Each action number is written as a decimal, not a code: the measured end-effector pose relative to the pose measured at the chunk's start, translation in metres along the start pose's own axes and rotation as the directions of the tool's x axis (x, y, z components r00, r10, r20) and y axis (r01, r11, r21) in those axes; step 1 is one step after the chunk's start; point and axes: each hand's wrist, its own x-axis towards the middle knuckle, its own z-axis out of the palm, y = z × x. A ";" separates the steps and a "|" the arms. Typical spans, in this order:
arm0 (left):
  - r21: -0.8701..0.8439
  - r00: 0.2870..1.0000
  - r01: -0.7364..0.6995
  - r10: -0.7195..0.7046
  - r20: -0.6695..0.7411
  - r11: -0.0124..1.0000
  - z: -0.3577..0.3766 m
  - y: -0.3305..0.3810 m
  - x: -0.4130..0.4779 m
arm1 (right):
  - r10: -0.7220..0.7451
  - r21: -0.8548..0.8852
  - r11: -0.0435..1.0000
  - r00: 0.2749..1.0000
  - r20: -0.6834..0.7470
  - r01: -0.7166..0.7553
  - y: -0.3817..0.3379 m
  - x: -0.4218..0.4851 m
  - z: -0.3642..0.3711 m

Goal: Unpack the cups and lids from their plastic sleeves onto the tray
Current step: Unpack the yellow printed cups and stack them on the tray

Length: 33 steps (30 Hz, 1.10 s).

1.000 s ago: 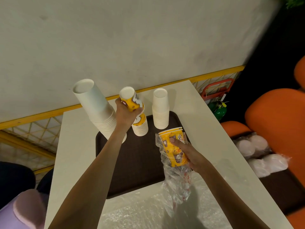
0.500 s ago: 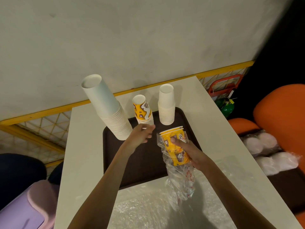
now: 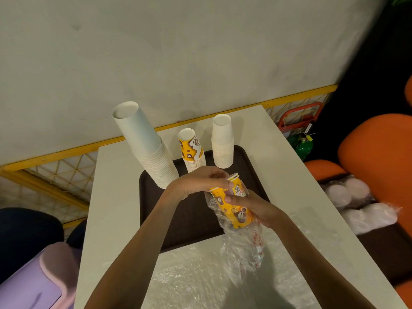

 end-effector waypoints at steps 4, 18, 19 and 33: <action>-0.040 0.995 -0.022 0.018 -0.096 0.999 0.001 0.000 0.001 | -0.007 -0.018 1.000 1.000 -0.008 0.007 -0.004 -0.001 0.001; -0.358 0.998 -0.054 0.048 -0.027 0.932 -0.022 -0.040 -0.013 | -0.186 0.006 0.982 0.963 -0.193 0.191 0.001 -0.003 -0.012; -0.330 0.999 -0.031 0.032 -0.002 0.943 -0.022 -0.043 -0.014 | -0.187 0.005 0.982 0.963 -0.196 0.191 0.002 -0.003 -0.012; -0.067 0.942 -0.046 0.021 -0.336 0.997 -0.036 -0.036 0.007 | -0.122 -0.024 0.993 0.970 -0.212 0.120 -0.004 0.016 -0.009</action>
